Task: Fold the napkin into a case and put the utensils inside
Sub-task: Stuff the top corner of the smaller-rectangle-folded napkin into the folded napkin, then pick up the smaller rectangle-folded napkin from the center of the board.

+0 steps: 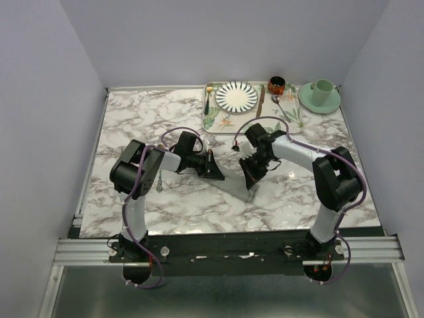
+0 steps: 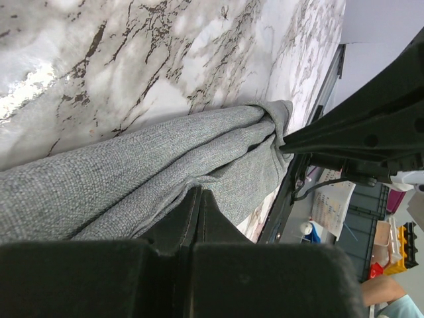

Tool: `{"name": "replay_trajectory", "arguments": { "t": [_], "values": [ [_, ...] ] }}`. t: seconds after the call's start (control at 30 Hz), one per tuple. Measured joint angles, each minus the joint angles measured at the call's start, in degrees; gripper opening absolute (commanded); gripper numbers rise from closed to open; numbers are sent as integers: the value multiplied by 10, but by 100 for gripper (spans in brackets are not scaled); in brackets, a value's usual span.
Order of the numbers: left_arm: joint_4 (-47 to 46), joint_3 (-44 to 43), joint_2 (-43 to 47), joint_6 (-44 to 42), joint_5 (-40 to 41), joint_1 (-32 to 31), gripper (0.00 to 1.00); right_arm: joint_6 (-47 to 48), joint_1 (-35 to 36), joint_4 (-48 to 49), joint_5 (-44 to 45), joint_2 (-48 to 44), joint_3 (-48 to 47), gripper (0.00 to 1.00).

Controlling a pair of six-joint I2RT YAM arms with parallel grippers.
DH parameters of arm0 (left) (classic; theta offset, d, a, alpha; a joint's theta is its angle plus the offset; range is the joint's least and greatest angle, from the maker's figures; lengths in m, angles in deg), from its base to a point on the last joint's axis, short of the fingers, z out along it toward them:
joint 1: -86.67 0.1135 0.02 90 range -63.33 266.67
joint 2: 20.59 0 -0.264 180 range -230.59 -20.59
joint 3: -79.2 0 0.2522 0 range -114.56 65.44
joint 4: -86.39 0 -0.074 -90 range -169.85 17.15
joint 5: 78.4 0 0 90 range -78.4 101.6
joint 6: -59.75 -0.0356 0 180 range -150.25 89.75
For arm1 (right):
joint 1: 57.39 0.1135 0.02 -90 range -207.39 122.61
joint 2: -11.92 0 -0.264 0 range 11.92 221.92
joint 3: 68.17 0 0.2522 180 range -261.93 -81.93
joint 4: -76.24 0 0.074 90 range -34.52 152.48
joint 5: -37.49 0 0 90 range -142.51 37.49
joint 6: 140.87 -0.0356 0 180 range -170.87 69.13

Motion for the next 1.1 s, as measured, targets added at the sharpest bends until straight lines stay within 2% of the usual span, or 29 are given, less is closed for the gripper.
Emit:
{"name": "replay_trajectory", "arguments": {
  "t": [0.13,0.17,0.2,0.3,0.43,0.57,0.6,0.67,0.7,1.0,1.1],
  "values": [
    [0,0,0,0,0,0,0,1,29,0,23,0,0,4],
    [0,0,0,0,0,0,0,1,33,0,28,0,0,7],
    [0,0,0,0,0,0,0,2,37,3,33,0,1,13],
    [0,0,0,0,0,0,0,7,40,9,42,3,9,20],
    [0,0,0,0,0,0,0,7,40,16,35,8,15,24],
    [1,0,0,-6,0,0,0,11,39,7,28,1,12,35],
    [1,0,0,-7,0,0,0,15,35,-3,26,-2,5,41],
    [2,-1,0,-10,0,0,0,23,31,-20,21,-5,-12,46],
    [3,-1,0,-12,0,0,0,29,28,-27,20,-6,-24,52],
    [8,-4,0,-26,-1,-2,0,77,7,-40,-3,-4,-123,68],
    [8,-4,0,-26,-1,-2,0,81,7,-36,-25,30,-151,69]
  ]
}}
